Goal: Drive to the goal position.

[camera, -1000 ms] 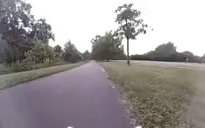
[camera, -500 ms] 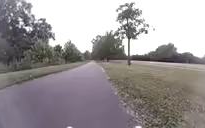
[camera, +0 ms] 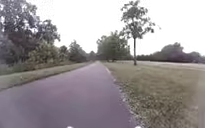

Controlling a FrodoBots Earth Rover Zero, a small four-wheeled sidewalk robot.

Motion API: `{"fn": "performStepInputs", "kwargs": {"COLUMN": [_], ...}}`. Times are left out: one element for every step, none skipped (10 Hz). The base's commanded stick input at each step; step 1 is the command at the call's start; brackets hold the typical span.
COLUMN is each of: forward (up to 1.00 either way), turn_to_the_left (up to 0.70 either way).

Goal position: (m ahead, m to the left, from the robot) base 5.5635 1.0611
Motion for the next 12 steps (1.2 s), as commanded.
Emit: {"fn": "performStepInputs", "kwargs": {"forward": [0.70, 0.70, 0.70, 0.69, 0.67, 0.62, 0.61, 0.65, 0.67, 0.67, 0.67, 0.67], "turn_to_the_left": [0.00, 0.00, 0.00, 0.00, 0.00, 0.00, 0.00, 0.00, 0.00, 0.00, 0.00, 0.00]}}
